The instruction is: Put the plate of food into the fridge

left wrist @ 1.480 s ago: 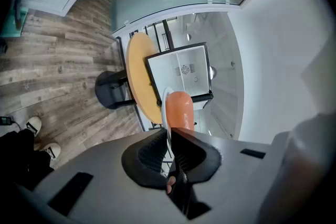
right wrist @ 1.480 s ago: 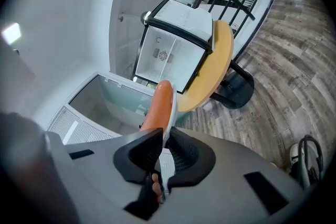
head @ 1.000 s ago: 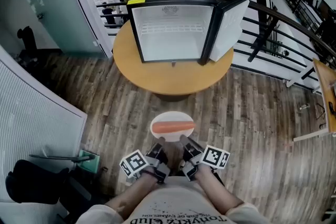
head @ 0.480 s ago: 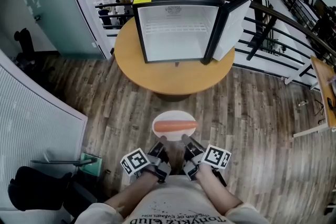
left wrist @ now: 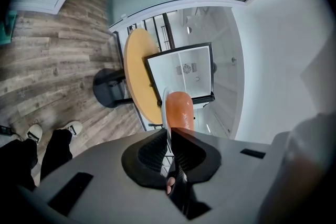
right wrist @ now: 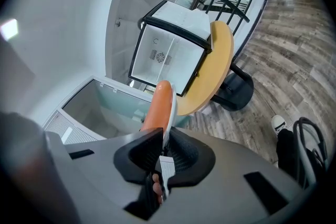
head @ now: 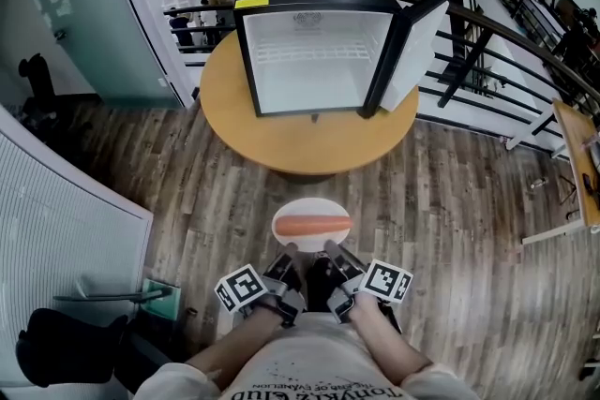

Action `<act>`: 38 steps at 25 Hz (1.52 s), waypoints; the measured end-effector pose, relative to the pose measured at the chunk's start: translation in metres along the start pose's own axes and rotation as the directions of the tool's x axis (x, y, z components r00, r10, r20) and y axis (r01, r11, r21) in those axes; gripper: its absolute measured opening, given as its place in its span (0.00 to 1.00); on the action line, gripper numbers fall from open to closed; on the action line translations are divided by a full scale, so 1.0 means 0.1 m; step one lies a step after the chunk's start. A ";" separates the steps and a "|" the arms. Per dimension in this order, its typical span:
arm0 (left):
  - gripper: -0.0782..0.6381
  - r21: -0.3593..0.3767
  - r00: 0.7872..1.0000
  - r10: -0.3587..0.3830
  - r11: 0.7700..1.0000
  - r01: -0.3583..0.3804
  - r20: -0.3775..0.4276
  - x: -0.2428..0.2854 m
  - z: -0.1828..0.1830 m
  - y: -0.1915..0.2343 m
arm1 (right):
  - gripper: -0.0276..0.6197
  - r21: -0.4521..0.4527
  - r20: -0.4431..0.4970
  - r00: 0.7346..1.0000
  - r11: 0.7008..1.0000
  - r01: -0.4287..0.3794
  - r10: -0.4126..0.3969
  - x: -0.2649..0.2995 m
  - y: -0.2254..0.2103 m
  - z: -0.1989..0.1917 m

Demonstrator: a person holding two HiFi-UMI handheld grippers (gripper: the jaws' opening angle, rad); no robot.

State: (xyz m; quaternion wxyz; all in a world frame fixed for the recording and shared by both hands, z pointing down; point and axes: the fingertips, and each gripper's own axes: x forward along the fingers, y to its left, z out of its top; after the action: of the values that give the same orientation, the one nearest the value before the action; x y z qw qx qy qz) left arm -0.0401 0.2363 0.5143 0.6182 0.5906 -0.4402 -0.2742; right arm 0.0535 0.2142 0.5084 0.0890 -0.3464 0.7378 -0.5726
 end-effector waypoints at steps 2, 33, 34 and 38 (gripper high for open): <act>0.16 -0.001 1.000 0.005 1.000 -0.005 0.004 0.11 0.08 0.02 | 0.13 0.005 -0.006 1.000 1.000 -0.003 0.003 0.11 -0.03 0.08; 0.16 -0.030 0.993 0.043 0.999 -0.039 0.109 2.37 1.28 -0.33 | 0.13 -0.006 -0.127 0.991 0.999 -0.045 0.044 1.75 -0.35 2.18; 0.16 -0.028 0.993 0.043 0.999 -0.040 0.108 2.39 1.31 -0.33 | 0.13 -0.003 -0.126 0.991 0.999 -0.044 0.044 1.78 -0.35 2.19; 0.16 -0.027 0.995 0.046 0.999 -0.044 0.090 2.41 1.43 -0.34 | 0.13 0.006 -0.115 0.993 0.999 -0.039 0.039 1.88 -0.32 2.21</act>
State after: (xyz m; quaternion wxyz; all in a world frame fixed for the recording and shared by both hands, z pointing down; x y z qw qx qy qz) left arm -0.0463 -0.0460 0.5218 0.6108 0.5598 -0.4776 -0.2922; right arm 0.0429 -0.0777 0.5144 0.0579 -0.2981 0.7473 -0.5910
